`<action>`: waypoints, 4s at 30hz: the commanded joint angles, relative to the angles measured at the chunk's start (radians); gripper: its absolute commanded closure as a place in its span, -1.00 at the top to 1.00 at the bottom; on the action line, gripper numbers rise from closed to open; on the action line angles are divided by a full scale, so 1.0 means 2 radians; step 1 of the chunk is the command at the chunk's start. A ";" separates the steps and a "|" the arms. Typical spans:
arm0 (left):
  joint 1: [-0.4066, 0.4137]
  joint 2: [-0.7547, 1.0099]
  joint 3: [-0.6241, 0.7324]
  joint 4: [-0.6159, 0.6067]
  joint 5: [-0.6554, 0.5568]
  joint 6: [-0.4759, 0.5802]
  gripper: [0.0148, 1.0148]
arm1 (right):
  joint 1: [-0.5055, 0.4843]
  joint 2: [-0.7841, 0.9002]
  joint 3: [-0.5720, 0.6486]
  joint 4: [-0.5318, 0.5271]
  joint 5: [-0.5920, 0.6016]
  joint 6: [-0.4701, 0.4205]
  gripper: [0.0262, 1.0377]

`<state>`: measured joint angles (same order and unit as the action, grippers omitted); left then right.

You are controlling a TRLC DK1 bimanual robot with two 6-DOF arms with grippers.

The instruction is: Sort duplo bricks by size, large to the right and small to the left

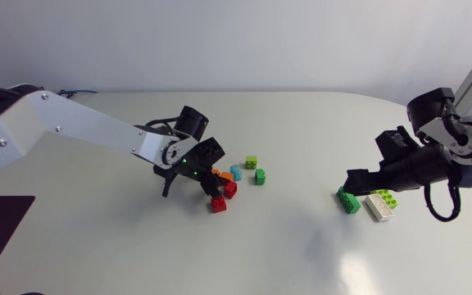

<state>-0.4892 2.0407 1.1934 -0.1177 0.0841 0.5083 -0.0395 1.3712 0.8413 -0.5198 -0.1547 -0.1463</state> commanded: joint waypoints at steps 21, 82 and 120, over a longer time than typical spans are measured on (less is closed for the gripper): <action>0.076 -0.144 -0.200 0.037 0.006 0.030 -0.07 | 0.015 -0.017 -0.023 -0.005 -0.004 0.018 0.92; -0.002 -0.048 -0.059 -0.032 0.046 0.101 -0.35 | 0.038 -0.031 -0.011 -0.022 0.003 0.042 0.92; -0.002 -0.168 -0.092 -0.066 0.075 0.102 -0.27 | 0.067 -0.072 -0.018 -0.042 0.004 0.059 0.92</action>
<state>-0.4519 1.6974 0.9726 -0.2401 0.2142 0.7425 0.0864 1.2407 0.8150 -0.5812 -0.1501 -0.0444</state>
